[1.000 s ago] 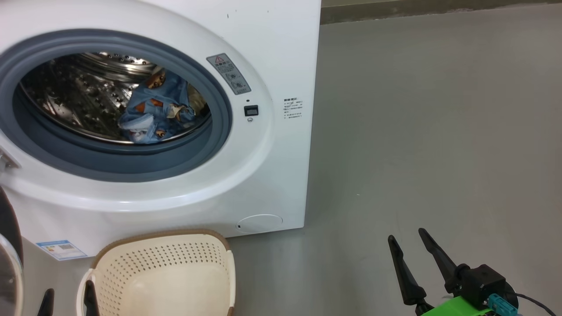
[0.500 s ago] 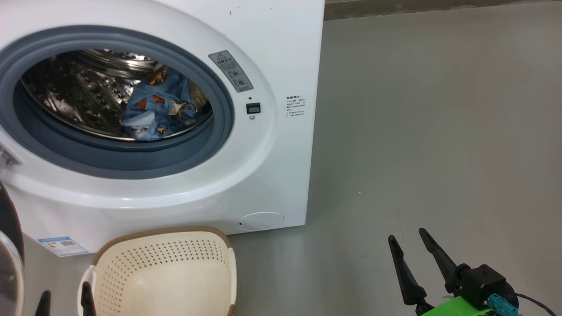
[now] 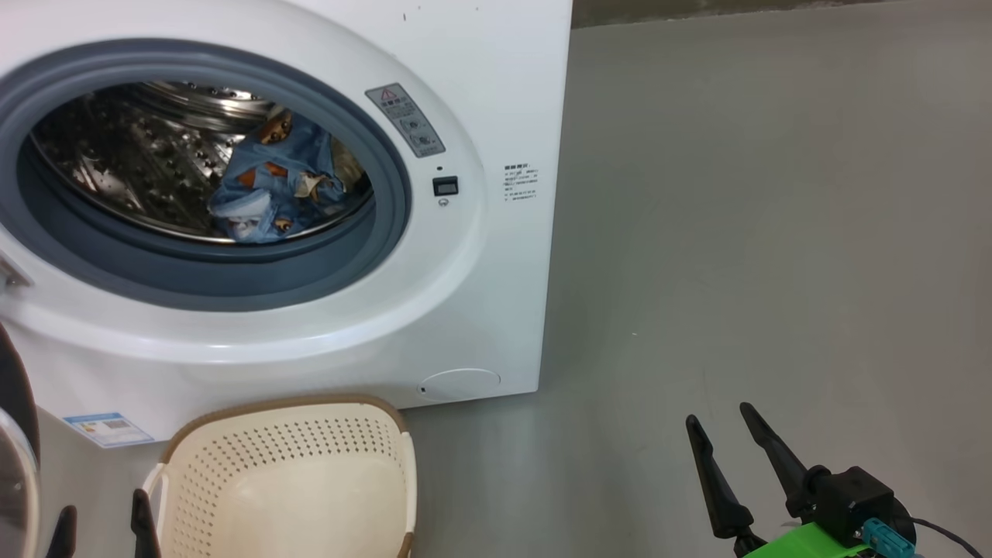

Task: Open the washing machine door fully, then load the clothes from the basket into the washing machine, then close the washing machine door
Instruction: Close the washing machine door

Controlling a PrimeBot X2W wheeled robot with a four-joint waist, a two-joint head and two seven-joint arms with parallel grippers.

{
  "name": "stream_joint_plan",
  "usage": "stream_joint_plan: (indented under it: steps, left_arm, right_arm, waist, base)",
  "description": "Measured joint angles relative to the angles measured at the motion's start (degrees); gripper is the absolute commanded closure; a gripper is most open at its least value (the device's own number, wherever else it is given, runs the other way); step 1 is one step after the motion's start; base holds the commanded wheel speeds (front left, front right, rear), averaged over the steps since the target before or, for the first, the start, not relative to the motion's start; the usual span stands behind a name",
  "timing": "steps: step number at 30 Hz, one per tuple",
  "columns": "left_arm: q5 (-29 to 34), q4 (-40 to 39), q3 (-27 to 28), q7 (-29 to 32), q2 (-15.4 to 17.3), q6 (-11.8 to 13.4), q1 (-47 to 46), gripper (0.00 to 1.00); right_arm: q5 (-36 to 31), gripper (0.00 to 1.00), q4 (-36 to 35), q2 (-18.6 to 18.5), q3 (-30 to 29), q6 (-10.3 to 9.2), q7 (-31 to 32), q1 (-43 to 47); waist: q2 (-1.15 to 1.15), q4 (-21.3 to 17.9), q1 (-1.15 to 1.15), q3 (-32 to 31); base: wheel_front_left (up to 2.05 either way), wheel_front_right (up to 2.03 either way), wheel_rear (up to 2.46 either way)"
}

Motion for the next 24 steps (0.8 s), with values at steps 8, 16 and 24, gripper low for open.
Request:
stream_joint_plan:
  steps: [8,16,24]
  left_arm:
    - [0.7,0.3,0.1,0.0,0.0,0.5,-0.5,0.0]
    - [0.8,0.2,0.0,0.0,0.0,0.0,-1.5,0.0]
    - [0.8,0.2,0.1,0.0,-0.1,0.0,-1.5,0.0]
  right_arm:
    - [0.0,0.0,0.1,0.0,-0.1,0.0,0.0,0.0]
    - [0.0,0.0,0.4,0.0,-0.1,0.0,0.0,-0.1]
    - [0.0,0.0,0.7,0.0,-0.1,0.0,0.0,-0.1]
  waist:
    - [0.0,0.3,0.0,0.3]
    - [0.0,0.5,0.0,0.4]
    - [0.0,0.6,0.0,0.0]
  base:
    - [-1.24,1.24,0.0]
    - [-2.06,2.06,0.0]
    - [-1.36,1.36,0.0]
